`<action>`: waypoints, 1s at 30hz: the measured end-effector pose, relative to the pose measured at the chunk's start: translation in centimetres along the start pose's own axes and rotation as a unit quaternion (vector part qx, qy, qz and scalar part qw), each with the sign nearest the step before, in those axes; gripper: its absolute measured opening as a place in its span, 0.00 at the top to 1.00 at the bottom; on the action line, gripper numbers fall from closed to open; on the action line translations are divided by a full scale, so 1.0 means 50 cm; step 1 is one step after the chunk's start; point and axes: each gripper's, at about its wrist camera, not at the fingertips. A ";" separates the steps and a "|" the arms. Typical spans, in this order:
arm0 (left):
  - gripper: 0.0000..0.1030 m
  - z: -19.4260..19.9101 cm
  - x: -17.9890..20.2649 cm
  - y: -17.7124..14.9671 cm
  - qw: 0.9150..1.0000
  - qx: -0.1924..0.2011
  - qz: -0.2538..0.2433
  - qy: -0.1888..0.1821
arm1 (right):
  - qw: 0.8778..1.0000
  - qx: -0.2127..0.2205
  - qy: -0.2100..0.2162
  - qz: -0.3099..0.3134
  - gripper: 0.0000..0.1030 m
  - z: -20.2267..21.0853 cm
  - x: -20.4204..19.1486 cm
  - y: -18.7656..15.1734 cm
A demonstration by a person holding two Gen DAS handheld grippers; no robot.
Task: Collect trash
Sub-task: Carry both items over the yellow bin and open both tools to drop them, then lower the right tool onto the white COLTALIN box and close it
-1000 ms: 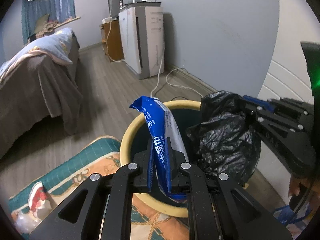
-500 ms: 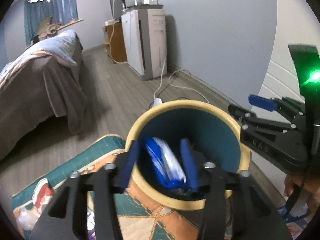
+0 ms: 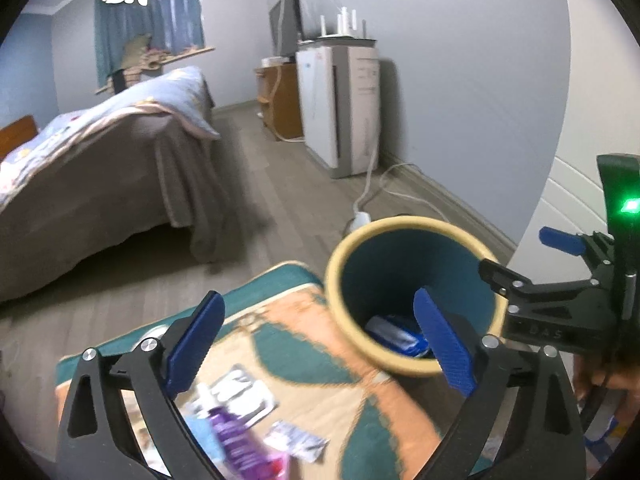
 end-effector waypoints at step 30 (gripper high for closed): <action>0.05 0.252 -0.323 -0.212 0.972 -0.045 0.113 0.200 | 0.985 0.016 0.060 0.160 0.06 0.114 -0.310 -0.059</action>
Point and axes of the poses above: each gripper's, at about its wrist camera, not at the fingertips, and z roughly against the way its jaws point, x to its right, y to its top, and after that the axes turned 13 degrees about x, right-handed
